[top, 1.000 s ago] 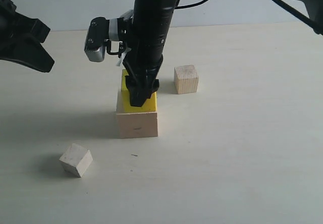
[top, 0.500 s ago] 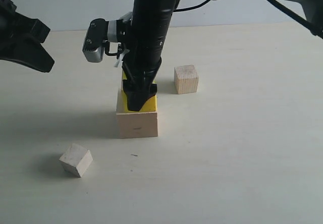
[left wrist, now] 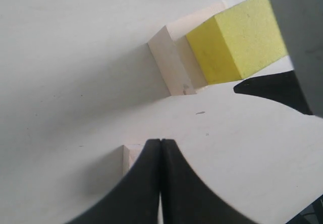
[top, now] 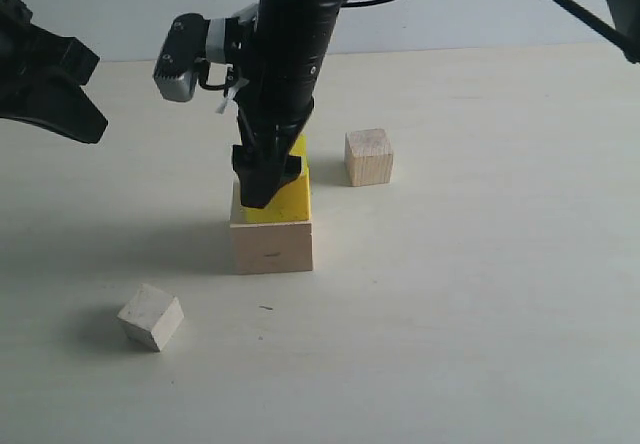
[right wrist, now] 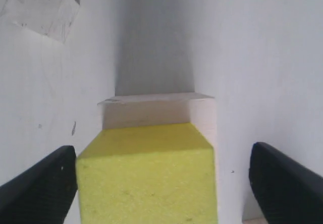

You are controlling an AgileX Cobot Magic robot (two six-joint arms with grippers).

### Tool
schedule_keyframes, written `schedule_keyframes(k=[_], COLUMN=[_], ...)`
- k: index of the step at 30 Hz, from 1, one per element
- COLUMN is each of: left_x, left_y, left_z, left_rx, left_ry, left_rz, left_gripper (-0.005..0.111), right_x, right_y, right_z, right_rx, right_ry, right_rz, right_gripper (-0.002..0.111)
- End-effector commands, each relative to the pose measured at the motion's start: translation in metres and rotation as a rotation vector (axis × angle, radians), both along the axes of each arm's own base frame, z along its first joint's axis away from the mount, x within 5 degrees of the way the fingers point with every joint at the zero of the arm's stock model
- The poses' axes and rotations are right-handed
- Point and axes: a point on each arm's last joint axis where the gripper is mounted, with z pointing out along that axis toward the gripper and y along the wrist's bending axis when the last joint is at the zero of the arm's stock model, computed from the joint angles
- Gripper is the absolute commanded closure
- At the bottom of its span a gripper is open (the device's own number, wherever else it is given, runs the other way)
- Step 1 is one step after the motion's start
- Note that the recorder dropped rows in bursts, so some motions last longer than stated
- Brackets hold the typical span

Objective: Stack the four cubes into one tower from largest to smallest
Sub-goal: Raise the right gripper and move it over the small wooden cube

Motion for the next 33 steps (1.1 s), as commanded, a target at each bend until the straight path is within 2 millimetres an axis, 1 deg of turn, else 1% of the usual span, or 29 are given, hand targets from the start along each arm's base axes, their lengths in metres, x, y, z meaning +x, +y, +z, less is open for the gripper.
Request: schedule_keyframes(k=[1, 6, 8, 9, 12, 13, 15, 16, 19, 20, 21, 22, 23, 26, 27, 28, 29, 31, 33], left_x=[-0.001, -0.001, -0.001, -0.001, -0.001, -0.001, -0.001, -0.001, -0.001, -0.001, -0.001, -0.001, -0.001, -0.001, -0.001, -0.001, 0.000, 0.001, 0.003], left_y=[0.001, 0.001, 0.001, 0.001, 0.001, 0.001, 0.001, 0.001, 0.001, 0.001, 0.001, 0.001, 0.001, 0.001, 0.001, 0.001, 0.001, 0.000, 0.000], left_z=[0.002, 0.002, 0.002, 0.002, 0.002, 0.002, 0.002, 0.002, 0.002, 0.002, 0.002, 0.002, 0.002, 0.002, 0.002, 0.002, 0.001, -0.001, -0.002], left_rx=[0.000, 0.000, 0.000, 0.000, 0.000, 0.000, 0.001, 0.001, 0.001, 0.001, 0.001, 0.001, 0.001, 0.001, 0.001, 0.001, 0.002, 0.003, 0.004], left_ry=[-0.017, -0.017, -0.017, -0.017, -0.016, -0.016, -0.014, -0.014, -0.014, -0.014, -0.014, -0.014, -0.014, -0.014, -0.014, -0.014, -0.008, -0.004, -0.004], left_rz=[0.001, 0.001, 0.001, 0.001, 0.000, 0.000, -0.001, -0.001, -0.001, -0.001, -0.001, -0.001, -0.001, -0.001, -0.001, -0.001, -0.001, 0.000, 0.002], left_gripper=[0.107, 0.107, 0.107, 0.107, 0.107, 0.107, 0.107, 0.107, 0.107, 0.107, 0.107, 0.107, 0.107, 0.107, 0.107, 0.107, 0.107, 0.107, 0.107], right_x=[0.000, -0.002, -0.003, -0.003, 0.004, 0.009, 0.016, 0.020, 0.025, 0.030, 0.034, 0.040, 0.045, 0.062, 0.068, 0.072, 0.080, 0.086, 0.093], right_y=[0.001, -0.001, -0.003, -0.006, -0.014, -0.019, -0.027, -0.036, -0.046, -0.054, -0.059, -0.069, -0.076, -0.101, -0.110, -0.114, -0.123, -0.128, -0.130], right_z=[0.021, 0.029, 0.036, 0.046, 0.061, 0.067, 0.074, 0.081, 0.091, 0.095, 0.096, 0.097, 0.097, 0.092, 0.088, 0.084, 0.078, 0.068, 0.050], right_rx=[0.047, 0.055, 0.060, 0.066, 0.046, 0.029, 0.010, -0.017, -0.007, 0.007, 0.002, -0.005, -0.005, 0.023, 0.064, 0.090, 0.125, 0.124, 0.096], right_ry=[-0.019, -0.022, -0.034, -0.082, -0.199, -0.261, -0.339, -0.403, -0.442, -0.461, -0.469, -0.484, -0.481, -0.439, -0.390, -0.353, -0.299, -0.270, -0.243], right_rz=[-0.047, -0.050, -0.067, -0.078, -0.178, -0.252, -0.370, -0.414, -0.459, -0.528, -0.554, -0.602, -0.633, -0.769, -0.847, -0.900, -1.014, -1.091, -1.123], right_gripper=[0.021, 0.021, 0.022, 0.022, 0.023, 0.026, 0.032, 0.037, 0.038, 0.041, 0.045, 0.052, 0.055, 0.054, 0.049, 0.044, 0.038, 0.035, 0.036])
